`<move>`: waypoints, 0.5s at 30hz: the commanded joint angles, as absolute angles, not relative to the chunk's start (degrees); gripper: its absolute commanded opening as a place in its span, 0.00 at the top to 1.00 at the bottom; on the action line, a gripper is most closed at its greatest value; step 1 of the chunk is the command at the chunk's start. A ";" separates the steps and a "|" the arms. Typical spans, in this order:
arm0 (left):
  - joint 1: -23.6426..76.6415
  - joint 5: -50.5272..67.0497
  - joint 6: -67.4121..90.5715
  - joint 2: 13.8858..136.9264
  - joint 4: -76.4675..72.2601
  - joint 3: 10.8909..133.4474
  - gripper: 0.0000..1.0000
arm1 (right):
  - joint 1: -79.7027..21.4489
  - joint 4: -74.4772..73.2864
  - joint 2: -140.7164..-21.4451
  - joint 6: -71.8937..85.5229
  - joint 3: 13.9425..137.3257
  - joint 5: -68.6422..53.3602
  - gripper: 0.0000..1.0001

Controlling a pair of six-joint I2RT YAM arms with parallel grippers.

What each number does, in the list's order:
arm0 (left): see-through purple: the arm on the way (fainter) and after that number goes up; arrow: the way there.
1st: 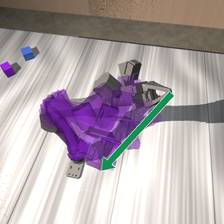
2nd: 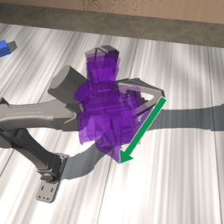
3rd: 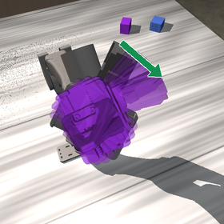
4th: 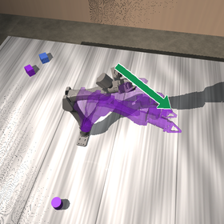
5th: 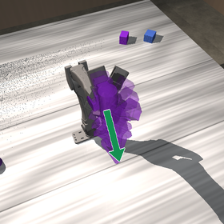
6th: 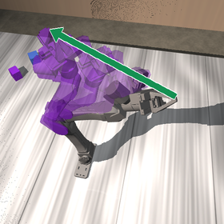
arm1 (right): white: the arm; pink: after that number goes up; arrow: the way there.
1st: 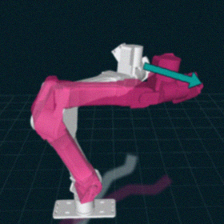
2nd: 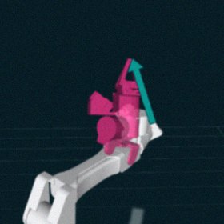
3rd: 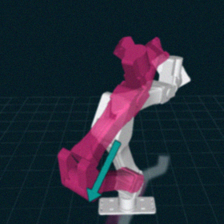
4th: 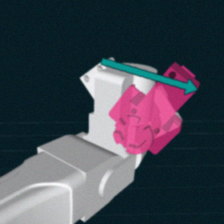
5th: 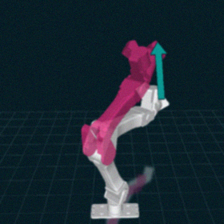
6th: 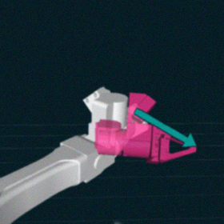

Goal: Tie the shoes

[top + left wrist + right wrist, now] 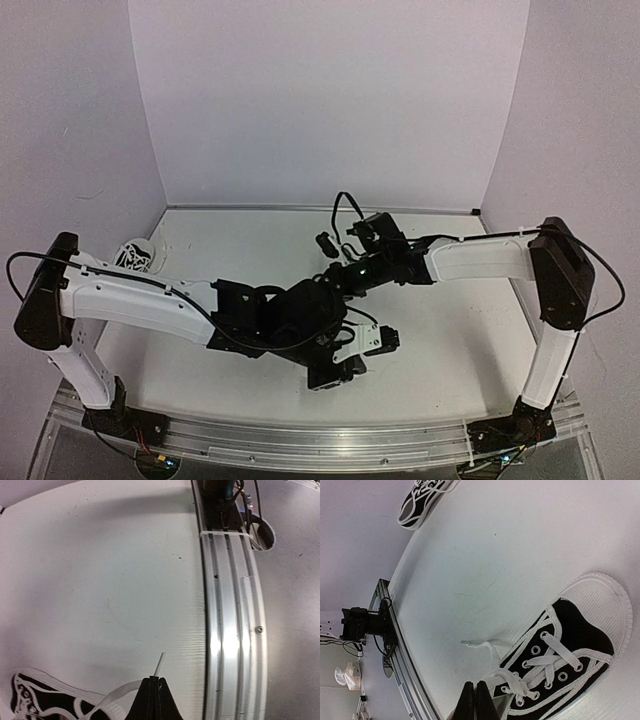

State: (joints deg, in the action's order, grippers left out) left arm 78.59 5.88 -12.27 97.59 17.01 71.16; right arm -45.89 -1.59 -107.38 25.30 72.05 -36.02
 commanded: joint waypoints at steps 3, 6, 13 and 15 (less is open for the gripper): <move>78.60 -5.99 -26.54 100.81 7.79 76.19 1.00 | -45.59 -2.95 -109.33 22.82 75.00 -39.98 1.00; 78.02 -8.10 -28.52 102.73 7.19 77.98 1.00 | -45.60 -3.01 -109.45 22.74 75.35 -40.84 1.00; 74.44 -6.72 -29.02 102.68 1.31 76.51 0.97 | -45.52 -3.25 -109.86 22.52 75.84 -41.29 1.00; 74.44 -6.08 -29.95 102.96 1.43 76.46 0.93 | -45.48 -3.27 -110.02 22.50 76.03 -41.36 1.00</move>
State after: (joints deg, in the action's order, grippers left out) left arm 75.25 -6.26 -27.22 103.83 6.73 75.99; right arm -45.78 -3.53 -108.86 23.64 73.66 -40.20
